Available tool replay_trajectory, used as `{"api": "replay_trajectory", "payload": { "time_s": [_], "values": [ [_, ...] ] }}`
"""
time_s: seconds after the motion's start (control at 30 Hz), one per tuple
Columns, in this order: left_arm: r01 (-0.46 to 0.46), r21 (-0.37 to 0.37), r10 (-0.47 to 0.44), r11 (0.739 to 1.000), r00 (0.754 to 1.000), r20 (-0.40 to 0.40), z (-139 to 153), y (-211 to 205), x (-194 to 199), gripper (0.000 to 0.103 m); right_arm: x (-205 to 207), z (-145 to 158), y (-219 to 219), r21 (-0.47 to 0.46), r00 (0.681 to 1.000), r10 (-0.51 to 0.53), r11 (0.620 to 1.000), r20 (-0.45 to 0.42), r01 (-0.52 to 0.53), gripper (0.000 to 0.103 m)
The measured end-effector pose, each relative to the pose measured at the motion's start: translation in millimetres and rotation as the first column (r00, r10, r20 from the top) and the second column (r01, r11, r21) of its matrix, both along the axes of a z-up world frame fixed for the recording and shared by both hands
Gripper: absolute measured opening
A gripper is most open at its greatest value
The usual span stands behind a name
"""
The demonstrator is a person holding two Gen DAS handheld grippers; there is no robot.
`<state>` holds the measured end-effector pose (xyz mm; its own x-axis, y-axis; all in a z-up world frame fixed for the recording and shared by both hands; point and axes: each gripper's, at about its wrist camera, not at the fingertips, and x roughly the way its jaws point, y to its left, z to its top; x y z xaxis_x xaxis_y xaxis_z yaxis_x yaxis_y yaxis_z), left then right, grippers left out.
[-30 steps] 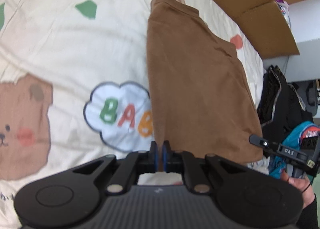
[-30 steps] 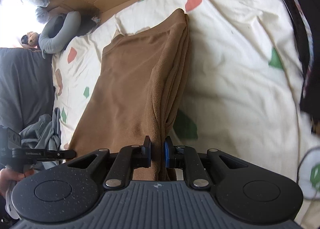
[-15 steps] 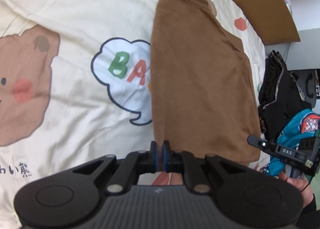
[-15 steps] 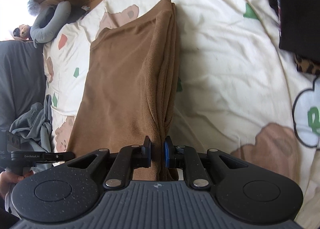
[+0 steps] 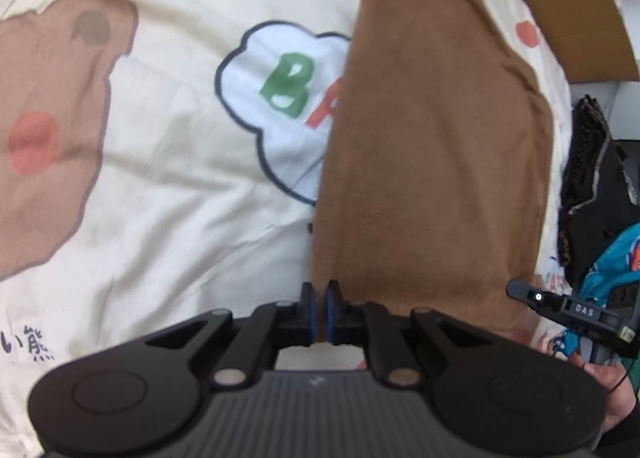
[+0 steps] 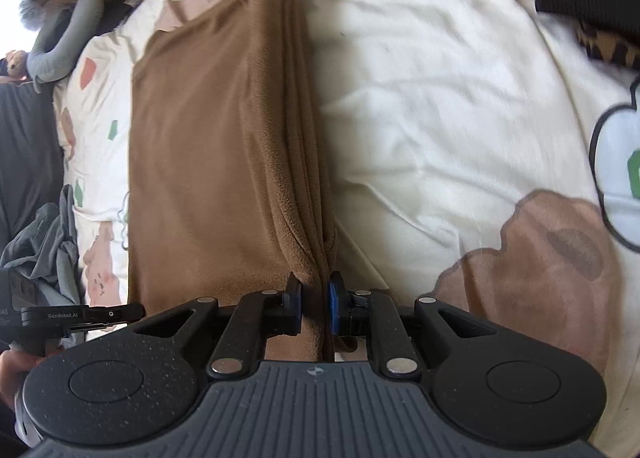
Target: Fold clothes
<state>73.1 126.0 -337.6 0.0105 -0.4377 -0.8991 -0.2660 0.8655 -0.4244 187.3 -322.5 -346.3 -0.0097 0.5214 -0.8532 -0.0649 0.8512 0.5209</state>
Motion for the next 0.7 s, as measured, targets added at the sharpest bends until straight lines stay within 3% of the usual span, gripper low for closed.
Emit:
{"api": "replay_trajectory", "payload": {
  "time_s": [0.1, 0.2, 0.23, 0.27, 0.4, 0.47, 0.7],
  "values": [
    [0.016, 0.054, -0.014, 0.998, 1.0, -0.025, -1.2, -2.8, 1.5, 0.022, 1.0, -7.2, -0.7, -0.014, 1.0, -0.018, 1.0, -0.024, 0.018, 0.023],
    [0.022, 0.049, -0.022, 0.999, 1.0, 0.003, 10.6, -2.0, 3.0, 0.033, 4.1, -4.1, -5.9, 0.007, 0.999, -0.031, 1.0, -0.03, 0.031, 0.032],
    [0.024, 0.051, -0.025, 0.998, 1.0, 0.016, 15.1, -1.3, 4.7, 0.043, 5.2, -0.3, -8.4, 0.013, 0.999, -0.033, 0.999, -0.019, 0.033, 0.04],
    [0.027, 0.055, -0.028, 0.998, 0.999, 0.03, 19.8, -0.5, 6.7, 0.049, 5.7, 4.1, -10.2, 0.021, 0.999, -0.032, 0.999, -0.005, 0.032, 0.043],
    [0.036, 0.068, -0.042, 0.997, 0.996, 0.08, 36.0, 1.9, 16.8, 0.054, 11.2, 20.9, -11.8, 0.032, 0.999, -0.011, 0.999, 0.046, 0.01, 0.044],
    [0.041, 0.074, -0.049, 0.996, 0.994, 0.102, 42.7, 2.4, 23.3, 0.063, 16.1, 27.7, -11.1, 0.033, 0.997, -0.006, 0.999, 0.074, 0.004, 0.044],
    [0.049, 0.055, -0.059, 0.997, 0.982, 0.178, 51.5, -0.4, 50.9, 0.065, 41.2, 37.8, -4.3, 0.053, 0.988, -0.036, 0.998, 0.149, 0.028, 0.045]
  ]
}}
